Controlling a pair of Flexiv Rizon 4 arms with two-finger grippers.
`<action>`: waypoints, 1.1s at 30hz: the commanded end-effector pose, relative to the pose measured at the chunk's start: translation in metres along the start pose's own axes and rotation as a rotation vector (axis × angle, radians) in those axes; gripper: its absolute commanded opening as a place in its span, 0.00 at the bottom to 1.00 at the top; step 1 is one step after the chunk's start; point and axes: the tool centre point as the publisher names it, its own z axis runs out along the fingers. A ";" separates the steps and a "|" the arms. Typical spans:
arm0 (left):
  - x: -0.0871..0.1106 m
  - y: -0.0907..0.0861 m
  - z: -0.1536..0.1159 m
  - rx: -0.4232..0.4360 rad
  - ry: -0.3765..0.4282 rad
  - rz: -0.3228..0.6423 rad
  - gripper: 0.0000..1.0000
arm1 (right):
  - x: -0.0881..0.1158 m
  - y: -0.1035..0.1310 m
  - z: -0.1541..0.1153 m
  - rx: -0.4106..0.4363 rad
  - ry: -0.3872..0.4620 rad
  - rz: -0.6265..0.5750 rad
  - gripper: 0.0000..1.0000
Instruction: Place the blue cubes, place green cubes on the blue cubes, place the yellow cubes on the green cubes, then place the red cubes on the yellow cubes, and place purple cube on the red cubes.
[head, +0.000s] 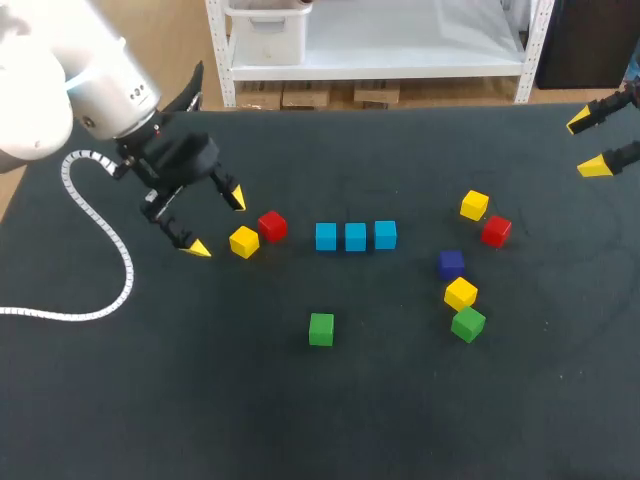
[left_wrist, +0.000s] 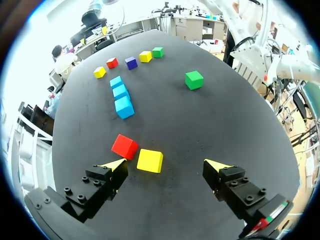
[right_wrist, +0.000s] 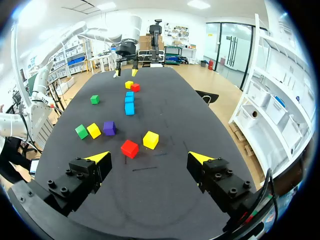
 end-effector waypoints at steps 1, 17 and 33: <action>0.004 0.007 0.007 0.016 -0.003 0.022 1.00 | 0.000 0.000 0.000 0.000 -0.001 0.000 1.00; 0.009 0.011 0.014 0.032 -0.013 0.065 1.00 | 0.000 0.000 0.000 0.000 -0.001 0.000 1.00; 0.011 0.021 0.020 0.059 -0.026 0.069 1.00 | 0.000 0.000 0.000 0.000 -0.001 0.000 1.00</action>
